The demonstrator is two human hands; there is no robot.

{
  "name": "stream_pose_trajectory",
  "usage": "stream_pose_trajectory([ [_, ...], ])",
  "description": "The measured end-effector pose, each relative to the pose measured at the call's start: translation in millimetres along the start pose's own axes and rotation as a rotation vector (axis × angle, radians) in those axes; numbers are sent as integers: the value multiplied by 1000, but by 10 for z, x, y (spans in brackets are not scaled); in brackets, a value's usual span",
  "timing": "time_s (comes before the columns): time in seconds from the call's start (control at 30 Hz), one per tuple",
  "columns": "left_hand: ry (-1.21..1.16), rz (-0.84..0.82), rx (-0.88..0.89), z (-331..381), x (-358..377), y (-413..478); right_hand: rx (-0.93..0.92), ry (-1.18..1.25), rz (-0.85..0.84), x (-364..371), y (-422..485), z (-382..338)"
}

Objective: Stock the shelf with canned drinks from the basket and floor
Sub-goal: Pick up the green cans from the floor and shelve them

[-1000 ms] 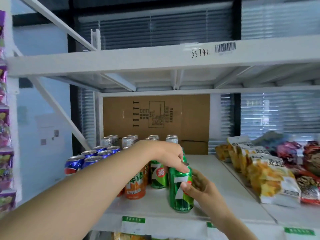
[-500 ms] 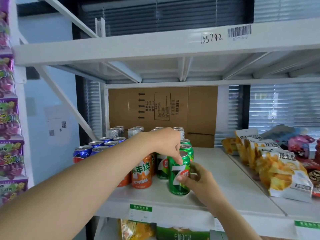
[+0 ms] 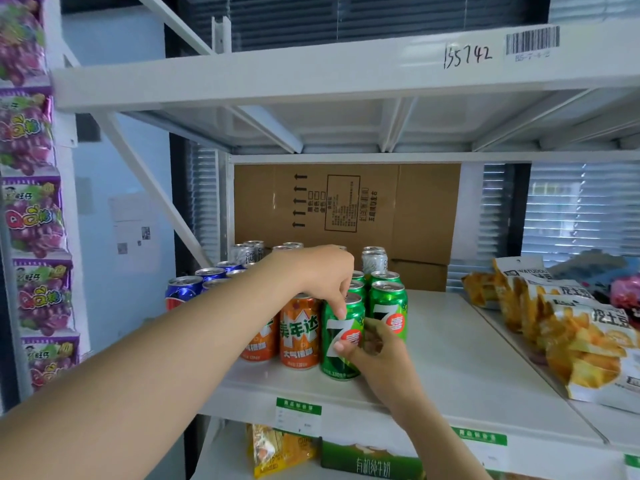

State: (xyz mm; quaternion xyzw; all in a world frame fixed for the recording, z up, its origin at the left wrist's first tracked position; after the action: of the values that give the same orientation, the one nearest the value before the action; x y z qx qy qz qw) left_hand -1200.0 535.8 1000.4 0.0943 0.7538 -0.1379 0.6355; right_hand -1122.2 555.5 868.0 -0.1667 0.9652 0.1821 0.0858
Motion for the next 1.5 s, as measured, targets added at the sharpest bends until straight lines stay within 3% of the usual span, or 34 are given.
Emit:
stream_pose_trajectory([
  [0.43,-86,89,4,-73,22,-66,37,-98,98,-47,35,39],
  [0.77,-203,151,-46,-106,189,-275,70,-62,70,-47,-129,-103],
  [0.97,-529,542,-40,-318,149,-785,32,-100,242,-257,-320,-344],
  [1.17,-1071,795,-90,-691,564,-1398,9,29,229,144,-615,-680],
  [1.37,-1388,800,-161,-792,1473,-1845,37,199,86,883,-1045,-513],
  [1.5,-1460,676,-253,-813,2338,-2025,140,306,8,1328,-1401,10],
])
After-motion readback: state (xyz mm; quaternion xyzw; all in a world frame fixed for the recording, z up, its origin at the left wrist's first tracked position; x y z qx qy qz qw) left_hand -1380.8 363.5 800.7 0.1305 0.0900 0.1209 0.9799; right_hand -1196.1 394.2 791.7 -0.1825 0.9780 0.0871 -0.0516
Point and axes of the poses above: each hand's wrist, its own y-axis towards the middle knuckle, its own x-axis out of the palm, z = x × y, the point moved 10 cm from there along y, towards the middle knuckle, and after that the axes turned 9 degrees about -z, right-handed, at the moved point
